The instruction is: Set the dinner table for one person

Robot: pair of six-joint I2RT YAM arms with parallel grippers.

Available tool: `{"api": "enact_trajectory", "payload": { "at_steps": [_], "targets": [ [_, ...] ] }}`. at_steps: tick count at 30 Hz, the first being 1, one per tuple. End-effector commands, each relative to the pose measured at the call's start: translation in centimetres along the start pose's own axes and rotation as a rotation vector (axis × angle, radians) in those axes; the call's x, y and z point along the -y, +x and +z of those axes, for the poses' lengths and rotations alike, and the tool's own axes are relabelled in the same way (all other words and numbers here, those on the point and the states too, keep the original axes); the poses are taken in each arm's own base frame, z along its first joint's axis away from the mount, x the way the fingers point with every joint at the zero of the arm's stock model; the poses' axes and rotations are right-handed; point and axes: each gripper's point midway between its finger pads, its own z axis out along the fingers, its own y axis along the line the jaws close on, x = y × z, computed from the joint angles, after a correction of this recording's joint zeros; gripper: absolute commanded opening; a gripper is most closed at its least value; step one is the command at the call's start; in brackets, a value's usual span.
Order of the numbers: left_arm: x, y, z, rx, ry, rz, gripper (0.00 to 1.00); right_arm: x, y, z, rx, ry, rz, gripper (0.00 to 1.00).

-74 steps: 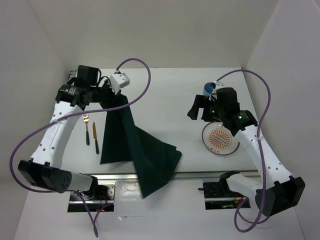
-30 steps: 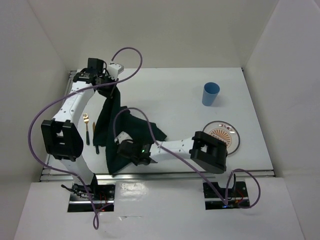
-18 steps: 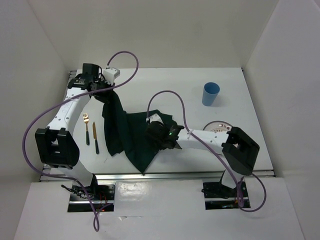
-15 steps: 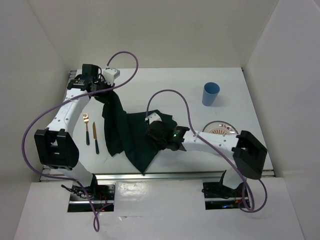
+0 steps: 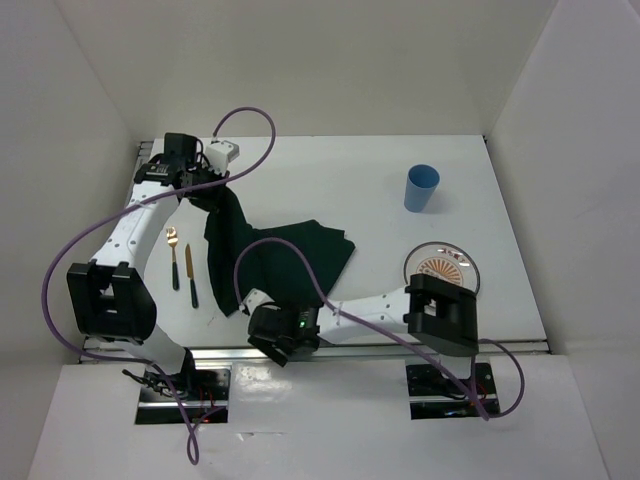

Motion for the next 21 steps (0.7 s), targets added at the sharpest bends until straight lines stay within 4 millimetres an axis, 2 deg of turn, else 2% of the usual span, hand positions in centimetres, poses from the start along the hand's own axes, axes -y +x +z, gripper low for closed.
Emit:
{"api": "enact_trajectory", "payload": {
  "at_steps": [1,3,5,9,10,13,14,16,18,19,21],
  "targets": [
    [0.5,-1.2,-1.2,0.052,0.004,0.001,0.00,-0.8,-1.6,0.2,0.027,0.009,0.002,0.86],
    [0.5,-1.2,-1.2,0.052,0.004,0.012,0.00,-0.5,-1.3,0.3,0.026,0.030,0.031,0.85],
    [0.3,-1.2,-1.2,0.049,-0.005,0.012,0.00,0.0,0.0,0.8,-0.005,0.055,0.038,0.81],
    [0.3,-1.2,-1.2,0.049,-0.005,0.012,0.00,-0.2,0.3,1.5,-0.003,0.055,0.058,0.72],
    [0.3,-1.2,-1.2,0.049,-0.005,0.012,0.00,-0.3,0.1,1.6,0.005,0.052,0.061,0.60],
    [0.3,-1.5,-1.3,0.057,-0.007,0.014,0.00,-0.4,0.2,2.0,-0.003,0.055,0.069,0.35],
    [0.3,-1.5,-1.3,0.057,-0.007,0.014,0.00,-0.3,0.4,2.0,-0.012,0.059,0.066,0.21],
    [0.3,-1.7,-1.6,0.066,-0.010,0.026,0.00,0.0,1.2,1.9,-0.044,0.083,0.077,0.11],
    [0.1,-1.8,-2.0,0.072,-0.024,0.029,0.00,0.4,0.5,0.5,-0.032,0.095,0.104,0.00],
    [0.1,-1.8,-2.0,0.072,-0.024,0.040,0.00,0.8,0.1,-0.2,-0.017,0.105,0.107,0.00],
    [0.1,-1.9,-2.7,0.079,-0.037,0.061,0.00,1.6,-1.7,-2.9,0.047,0.121,0.158,0.00]
  ]
}}
